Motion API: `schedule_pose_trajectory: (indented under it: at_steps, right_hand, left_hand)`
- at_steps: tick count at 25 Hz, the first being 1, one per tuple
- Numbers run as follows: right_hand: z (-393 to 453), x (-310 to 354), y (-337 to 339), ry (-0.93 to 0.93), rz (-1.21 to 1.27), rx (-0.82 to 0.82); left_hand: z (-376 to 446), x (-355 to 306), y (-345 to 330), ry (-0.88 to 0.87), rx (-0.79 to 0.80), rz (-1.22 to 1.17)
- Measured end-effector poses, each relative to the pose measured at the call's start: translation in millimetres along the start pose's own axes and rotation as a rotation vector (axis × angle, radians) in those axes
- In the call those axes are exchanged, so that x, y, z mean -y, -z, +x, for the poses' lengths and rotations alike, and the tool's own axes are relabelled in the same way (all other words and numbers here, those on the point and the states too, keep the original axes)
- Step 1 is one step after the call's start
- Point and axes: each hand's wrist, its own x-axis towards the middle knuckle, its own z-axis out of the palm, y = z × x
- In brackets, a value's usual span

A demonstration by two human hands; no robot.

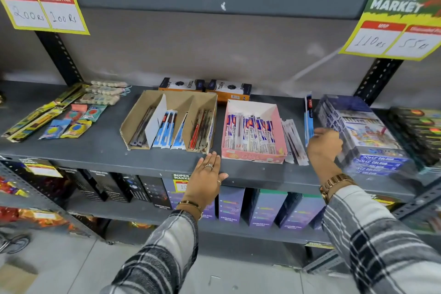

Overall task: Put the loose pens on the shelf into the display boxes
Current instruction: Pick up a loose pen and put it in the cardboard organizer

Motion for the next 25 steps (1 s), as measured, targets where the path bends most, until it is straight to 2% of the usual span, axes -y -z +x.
schedule_pose_trajectory:
  at_steps: [4,10,13,16,19,25]
  right_hand:
    - [-10,17,11,-0.050,0.117,0.001]
    - [-35,43,-2,0.009,0.210,0.089]
    - [-58,65,-23,0.055,0.281,0.197]
    - [-85,90,-52,0.133,0.335,0.341]
    - [-115,117,-79,0.215,0.309,0.417]
    - [-156,155,-127,0.280,0.211,0.544]
  left_hand:
    - [-1,-2,4,-0.005,0.032,0.005]
    - [-21,28,5,-0.015,0.021,0.018]
    - [-35,58,8,0.038,-0.009,0.009]
    - [-42,84,15,0.166,-0.027,0.022]
    - [-45,106,23,0.242,-0.041,0.000]
    - [-36,114,23,0.249,-0.075,-0.084]
